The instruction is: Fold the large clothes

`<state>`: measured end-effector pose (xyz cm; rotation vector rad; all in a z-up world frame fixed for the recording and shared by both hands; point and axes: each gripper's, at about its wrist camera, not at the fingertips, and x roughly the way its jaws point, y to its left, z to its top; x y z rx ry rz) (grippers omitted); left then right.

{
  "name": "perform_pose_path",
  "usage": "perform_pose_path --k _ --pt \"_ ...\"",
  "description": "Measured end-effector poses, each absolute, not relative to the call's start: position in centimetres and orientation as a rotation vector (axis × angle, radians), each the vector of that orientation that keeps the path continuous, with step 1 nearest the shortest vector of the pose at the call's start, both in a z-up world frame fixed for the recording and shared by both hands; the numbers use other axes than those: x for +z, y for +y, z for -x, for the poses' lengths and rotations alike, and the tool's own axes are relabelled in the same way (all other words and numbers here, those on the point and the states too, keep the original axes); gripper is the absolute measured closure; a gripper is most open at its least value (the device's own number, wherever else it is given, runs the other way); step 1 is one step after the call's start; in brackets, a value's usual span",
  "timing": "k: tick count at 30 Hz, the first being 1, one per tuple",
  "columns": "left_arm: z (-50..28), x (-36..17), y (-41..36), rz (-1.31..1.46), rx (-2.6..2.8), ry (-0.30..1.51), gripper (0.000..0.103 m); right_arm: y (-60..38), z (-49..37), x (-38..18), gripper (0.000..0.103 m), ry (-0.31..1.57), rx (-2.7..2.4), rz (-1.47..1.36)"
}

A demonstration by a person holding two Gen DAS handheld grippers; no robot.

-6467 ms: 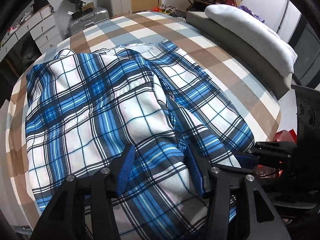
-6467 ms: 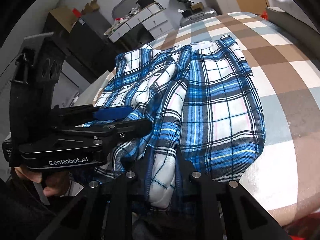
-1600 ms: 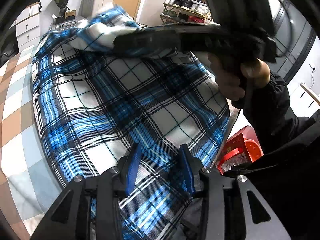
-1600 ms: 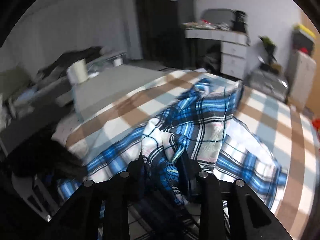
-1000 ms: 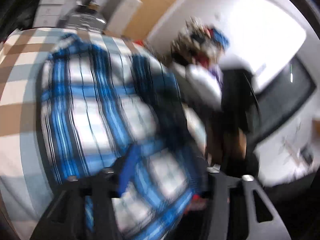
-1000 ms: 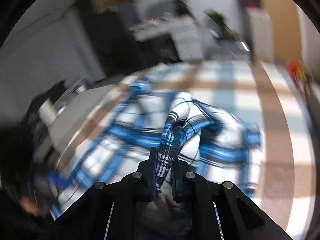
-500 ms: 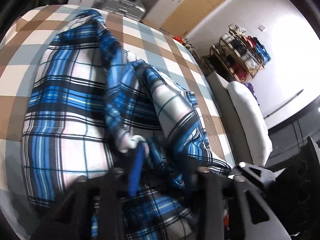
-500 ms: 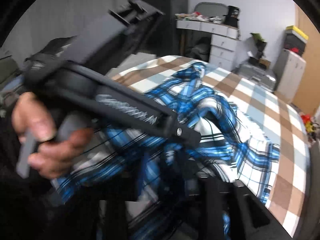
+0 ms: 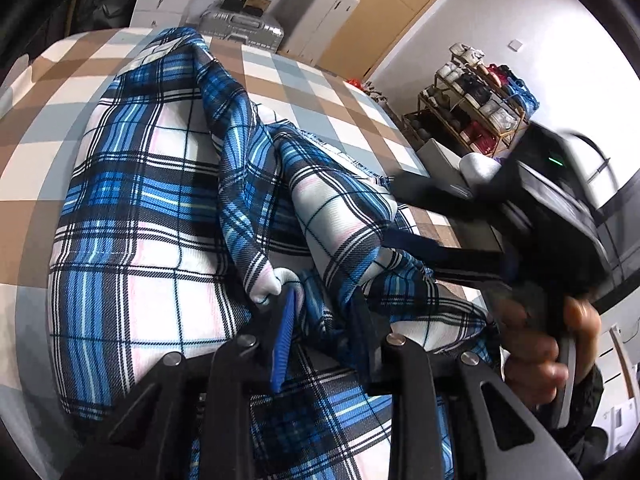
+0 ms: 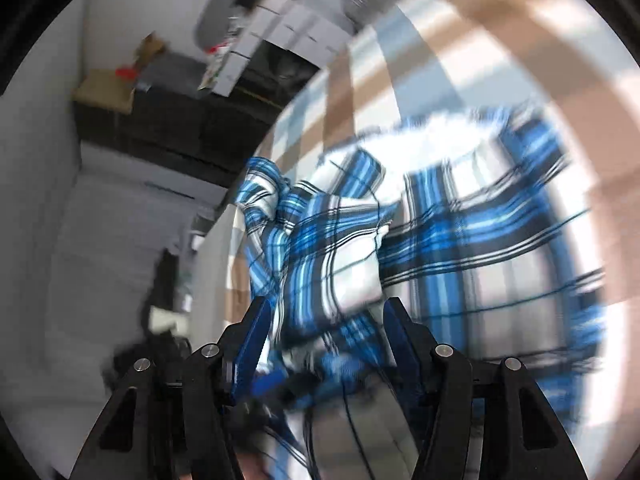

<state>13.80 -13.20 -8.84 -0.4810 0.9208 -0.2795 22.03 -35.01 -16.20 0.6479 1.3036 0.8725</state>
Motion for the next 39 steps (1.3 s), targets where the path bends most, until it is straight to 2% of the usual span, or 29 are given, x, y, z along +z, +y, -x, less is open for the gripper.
perform_pose_path --k 1,3,4,7,9,11,13,16,19,21,24,26,27,29,31,36,37,38,39 --pt "-13.7 -9.0 -13.2 0.469 -0.285 0.912 0.082 -34.3 -22.5 -16.7 0.046 1.325 0.855 -0.647" --pt "-13.6 -9.2 -13.1 0.468 -0.294 0.900 0.082 -33.4 -23.3 -16.8 0.082 1.324 0.806 -0.595" --pt "-13.5 -9.3 -12.8 0.480 -0.303 0.895 0.082 -33.2 -23.4 -16.5 0.097 1.310 0.803 -0.569" --pt "-12.7 -9.0 -12.3 0.491 -0.333 0.897 0.074 -33.1 -22.7 -12.3 0.097 1.140 0.841 -0.384" --pt "-11.8 -8.7 -12.2 0.439 -0.312 0.885 0.062 -33.4 -22.0 -9.5 0.097 1.026 0.844 -0.238" --pt "-10.9 -8.2 -12.7 0.378 -0.278 0.870 0.055 -33.8 -21.9 -7.2 0.097 0.902 0.831 -0.109" --pt "-9.6 -7.8 -12.7 0.332 -0.294 0.860 0.055 -34.4 -21.9 -5.4 0.097 0.759 0.816 0.044" --pt "-8.1 -7.6 -12.1 0.315 -0.314 0.857 0.055 -33.4 -23.4 -7.2 0.097 0.747 0.711 0.304" --pt "-7.7 -8.1 -11.5 0.296 -0.290 0.876 0.055 -31.7 -25.5 -12.5 0.094 0.882 0.572 0.483" --pt "-8.0 -8.6 -11.5 0.287 -0.268 0.906 0.055 -31.6 -26.0 -14.2 0.087 0.949 0.507 0.514" --pt "-7.8 -8.4 -11.5 0.286 -0.260 0.909 0.055 -32.9 -24.4 -11.7 0.077 0.898 0.482 0.415" --pt "-7.8 -8.3 -11.5 0.277 -0.262 0.908 0.055 -34.3 -22.1 -8.6 0.059 0.853 0.593 0.300" --pt "-7.7 -8.4 -11.8 0.275 -0.262 0.909 0.055 -34.3 -20.1 -6.9 0.054 0.830 0.715 0.238" --pt "-7.5 -8.5 -11.9 0.277 -0.263 0.911 0.055 -33.4 -17.2 -5.1 0.036 0.803 0.884 0.224" --pt "-7.4 -8.3 -11.9 0.273 -0.266 0.908 0.055 -31.8 -14.5 -4.6 0.029 0.791 0.996 0.254" --pt "-6.6 -8.3 -11.8 0.276 -0.265 0.906 0.055 -27.6 -11.1 -8.8 0.028 0.839 1.095 0.430" --pt "-6.5 -8.3 -11.8 0.273 -0.267 0.907 0.055 -27.1 -11.0 -9.5 0.031 0.847 1.065 0.471" --pt "-6.4 -8.4 -11.8 0.269 -0.269 0.907 0.055 -26.7 -11.4 -10.7 0.044 0.869 1.014 0.512" --pt "-6.2 -8.4 -11.8 0.262 -0.270 0.907 0.055 -26.9 -12.0 -11.2 0.065 0.881 0.972 0.519"
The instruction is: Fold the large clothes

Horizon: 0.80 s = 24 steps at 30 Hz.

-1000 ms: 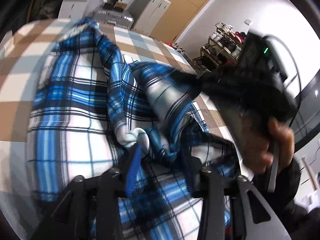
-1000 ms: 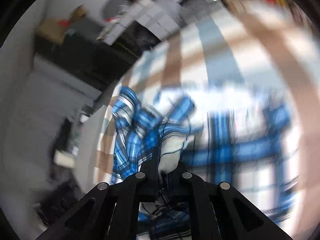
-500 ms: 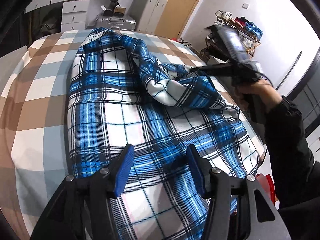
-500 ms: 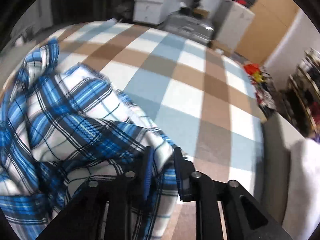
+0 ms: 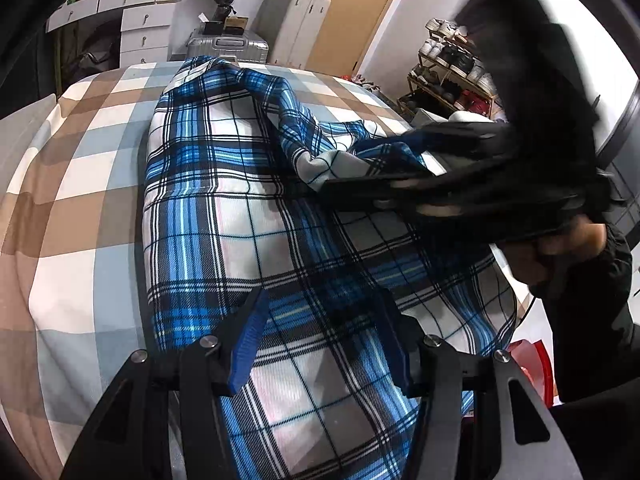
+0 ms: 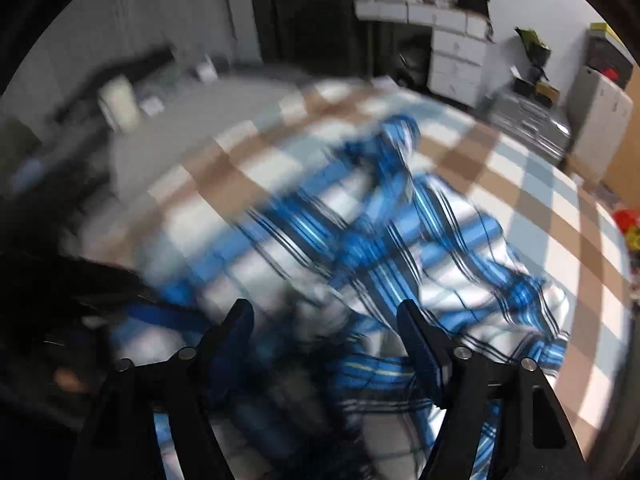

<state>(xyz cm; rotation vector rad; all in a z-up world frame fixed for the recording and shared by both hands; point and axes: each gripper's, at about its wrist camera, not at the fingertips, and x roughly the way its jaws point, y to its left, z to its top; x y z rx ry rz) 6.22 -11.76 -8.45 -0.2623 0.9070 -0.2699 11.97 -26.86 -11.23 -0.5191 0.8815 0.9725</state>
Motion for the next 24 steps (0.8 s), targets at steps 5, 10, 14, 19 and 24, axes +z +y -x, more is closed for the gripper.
perform_pose_path --k 5,10,14,19,24 --pt "-5.6 -8.0 -11.6 0.263 -0.274 0.905 0.055 -33.7 -16.0 -7.7 0.098 0.740 0.778 0.201" --pt "-6.0 -6.8 -10.5 0.369 -0.355 0.862 0.055 -40.3 -24.2 -13.9 0.088 1.024 0.443 -0.087" --pt "-5.8 -6.1 -9.7 0.352 -0.309 0.841 0.055 -42.9 -22.9 -13.5 0.084 1.008 0.544 -0.245" --pt "-6.0 -7.3 -8.8 0.391 -0.269 0.861 0.055 -41.9 -20.9 -12.1 0.041 1.000 0.708 -0.230" --pt "-6.5 -7.6 -8.9 0.398 -0.254 0.876 0.055 -37.8 -22.0 -13.9 0.080 1.062 0.647 -0.114"
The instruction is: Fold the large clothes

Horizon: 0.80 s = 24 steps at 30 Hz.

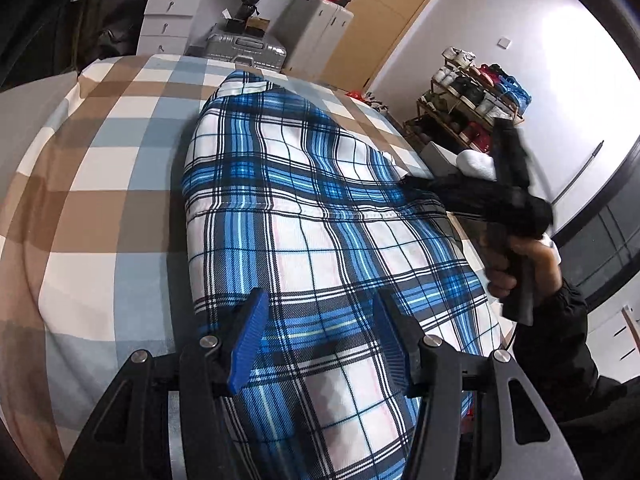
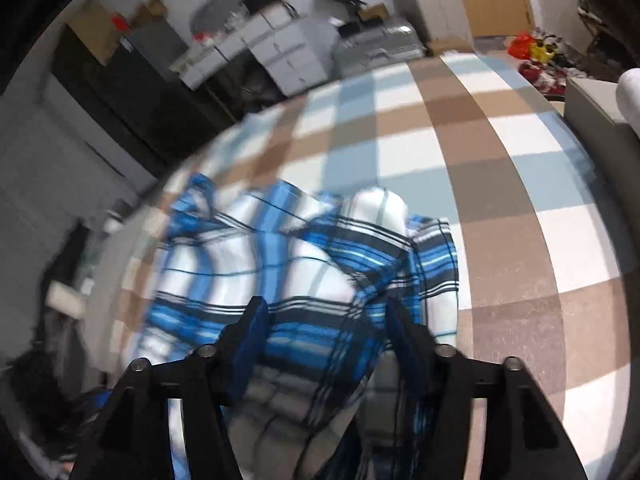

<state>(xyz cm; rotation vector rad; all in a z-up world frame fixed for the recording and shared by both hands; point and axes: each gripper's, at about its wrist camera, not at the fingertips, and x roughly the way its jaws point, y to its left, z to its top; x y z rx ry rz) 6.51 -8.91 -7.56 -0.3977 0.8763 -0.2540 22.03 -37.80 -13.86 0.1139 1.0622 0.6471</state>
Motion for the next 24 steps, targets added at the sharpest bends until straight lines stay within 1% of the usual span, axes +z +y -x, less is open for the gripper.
perform_pose_path --k 1,3,4,5,6,8,9,10,12,13,14,15,16,19,21,24 --pt "-6.3 -7.4 -8.8 0.388 -0.250 0.874 0.055 -37.6 -21.9 -13.5 0.097 1.041 0.657 -0.109" --pt "-6.0 -7.0 -8.5 0.376 -0.239 0.861 0.055 -38.1 -20.5 -10.8 0.097 0.854 0.744 -0.124" --pt "-5.9 -6.8 -8.1 0.374 -0.233 0.852 0.055 -38.5 -19.9 -9.9 0.097 0.813 0.741 -0.119" --pt "-6.0 -6.7 -7.7 0.378 -0.219 0.846 0.055 -38.8 -20.1 -9.7 0.097 0.813 0.714 -0.128" --pt "-6.2 -6.8 -7.3 0.382 -0.209 0.845 0.055 -39.0 -20.6 -10.2 0.097 0.845 0.693 -0.135" --pt "-7.1 -6.6 -6.3 0.400 -0.186 0.832 0.055 -38.6 -22.5 -13.2 0.096 1.009 0.588 -0.092" --pt "-7.7 -6.5 -5.7 0.410 -0.176 0.820 0.055 -38.8 -23.1 -15.1 0.094 1.108 0.542 -0.127" --pt "-8.5 -6.2 -5.1 0.413 -0.161 0.813 0.055 -39.0 -22.9 -15.7 0.091 1.138 0.540 -0.153" --pt "-9.9 -5.6 -4.1 0.421 -0.147 0.795 0.055 -39.8 -21.7 -14.9 0.088 1.079 0.532 -0.163" --pt "-10.9 -5.3 -3.5 0.429 -0.140 0.792 0.055 -40.2 -21.0 -14.3 0.073 1.053 0.534 -0.174" --pt "-11.9 -5.1 -3.1 0.436 -0.137 0.792 0.055 -40.5 -20.4 -14.0 0.049 1.038 0.541 -0.191" --pt "-13.2 -4.8 -2.7 0.448 -0.142 0.791 0.055 -41.1 -19.6 -13.6 0.040 1.017 0.557 -0.224" --pt "-14.7 -4.6 -2.5 0.456 -0.144 0.797 0.055 -41.3 -19.0 -13.4 0.037 1.008 0.576 -0.240" --pt "-19.9 -4.9 -2.5 0.440 -0.147 0.811 0.055 -41.0 -17.2 -13.7 0.037 1.038 0.611 -0.219" --pt "-23.2 -5.9 -2.8 0.396 -0.103 0.872 0.055 -40.5 -16.3 -14.3 0.037 1.058 0.596 -0.183" --pt "-26.8 -8.3 -3.6 0.377 -0.105 0.981 0.055 -41.2 -14.4 -14.6 0.037 1.060 0.600 -0.218"
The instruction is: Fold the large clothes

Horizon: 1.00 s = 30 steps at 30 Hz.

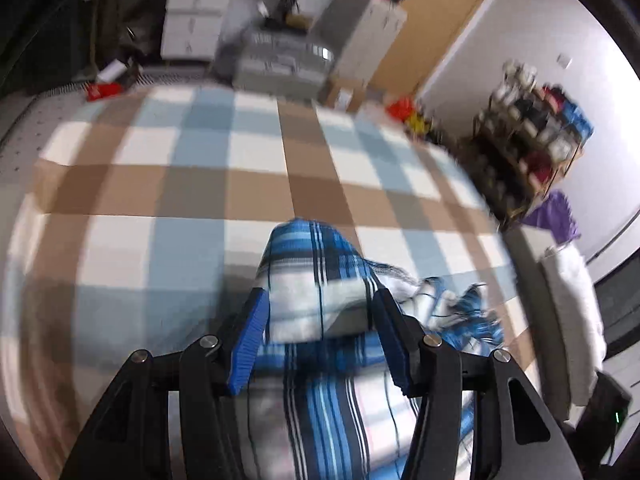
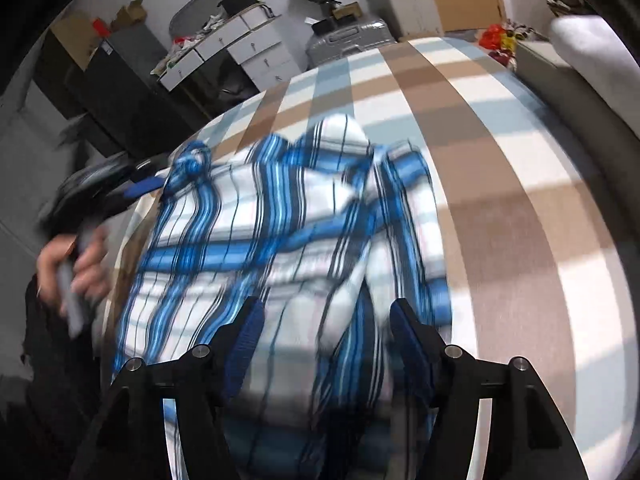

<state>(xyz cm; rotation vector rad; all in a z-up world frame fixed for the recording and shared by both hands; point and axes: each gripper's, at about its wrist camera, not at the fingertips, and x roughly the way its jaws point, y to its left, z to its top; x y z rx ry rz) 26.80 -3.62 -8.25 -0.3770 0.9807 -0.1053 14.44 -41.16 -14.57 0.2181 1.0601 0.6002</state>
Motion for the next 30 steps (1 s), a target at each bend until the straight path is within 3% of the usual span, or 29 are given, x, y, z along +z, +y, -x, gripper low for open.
perform_pose_path --k 2,5,11,17,19,20,21,30 --pt "-27.3 -8.7 -3.9 0.354 -0.095 0.956 0.055 -41.6 -13.7 -14.8 0.037 1.065 0.605 -0.224" --pt "-26.7 -8.5 -4.2 0.355 -0.130 0.908 0.103 -42.0 -13.7 -15.4 0.037 1.082 0.612 -0.231" --pt "-25.1 -6.3 -2.7 0.397 -0.144 0.763 0.103 -41.8 -14.1 -15.6 0.037 1.088 0.628 -0.234" --pt "-26.6 -7.3 -1.7 0.503 -0.190 0.872 0.103 -41.9 -14.1 -15.7 0.037 1.088 0.619 -0.242" --pt "-26.9 -7.2 -2.6 0.501 -0.203 0.900 0.069 -42.0 -14.0 -15.7 0.037 1.090 0.614 -0.246" --pt "-26.8 -7.1 -2.9 0.493 -0.195 0.894 0.035 -42.0 -14.0 -15.7 0.037 1.091 0.612 -0.244" --pt "-26.6 -6.9 -3.2 0.487 -0.183 0.873 0.031 -41.9 -14.0 -15.7 0.037 1.090 0.610 -0.239" --pt "-29.1 -9.0 -6.0 0.260 0.011 1.041 0.031 -41.9 -13.7 -15.7 0.037 1.079 0.609 -0.242"
